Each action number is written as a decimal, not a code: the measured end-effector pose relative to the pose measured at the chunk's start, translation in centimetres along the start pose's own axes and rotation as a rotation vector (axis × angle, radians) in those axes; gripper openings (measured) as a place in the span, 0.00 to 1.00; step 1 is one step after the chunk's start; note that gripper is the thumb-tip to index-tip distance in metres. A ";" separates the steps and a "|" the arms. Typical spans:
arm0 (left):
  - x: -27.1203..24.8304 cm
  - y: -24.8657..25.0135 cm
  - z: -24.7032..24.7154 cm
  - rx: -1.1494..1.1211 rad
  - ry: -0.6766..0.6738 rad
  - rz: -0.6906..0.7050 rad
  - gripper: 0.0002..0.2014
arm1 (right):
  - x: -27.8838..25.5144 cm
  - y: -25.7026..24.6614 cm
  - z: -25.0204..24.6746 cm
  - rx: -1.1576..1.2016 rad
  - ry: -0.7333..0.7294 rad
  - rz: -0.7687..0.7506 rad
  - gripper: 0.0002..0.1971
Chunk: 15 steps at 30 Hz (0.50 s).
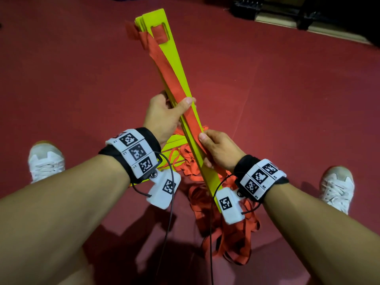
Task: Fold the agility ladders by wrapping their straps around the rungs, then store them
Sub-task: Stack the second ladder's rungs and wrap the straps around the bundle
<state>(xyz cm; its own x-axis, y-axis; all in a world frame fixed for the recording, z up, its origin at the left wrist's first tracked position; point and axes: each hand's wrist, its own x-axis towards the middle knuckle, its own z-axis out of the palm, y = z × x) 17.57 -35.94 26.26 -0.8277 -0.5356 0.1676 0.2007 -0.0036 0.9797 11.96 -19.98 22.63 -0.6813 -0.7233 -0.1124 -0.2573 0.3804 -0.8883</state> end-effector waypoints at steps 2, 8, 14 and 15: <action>-0.1 -0.4 0.1 -0.008 -0.006 -0.010 0.11 | -0.1 0.0 0.0 -0.036 0.016 -0.010 0.15; -1.0 -2.2 0.6 0.229 -0.131 -0.093 0.14 | -0.3 -0.8 -0.1 -0.017 0.075 -0.036 0.20; -0.9 -1.8 0.7 0.237 -0.110 -0.068 0.12 | -0.7 -1.0 0.0 0.173 0.034 -0.009 0.21; -0.8 -1.6 0.6 0.225 -0.095 -0.061 0.11 | -0.7 -0.9 0.0 0.205 0.008 0.019 0.21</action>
<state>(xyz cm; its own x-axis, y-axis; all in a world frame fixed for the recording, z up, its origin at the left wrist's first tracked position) 17.64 -35.01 24.61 -0.8826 -0.4579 0.1063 0.0358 0.1601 0.9864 12.69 -19.82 23.51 -0.6902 -0.7123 -0.1271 -0.1000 0.2679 -0.9582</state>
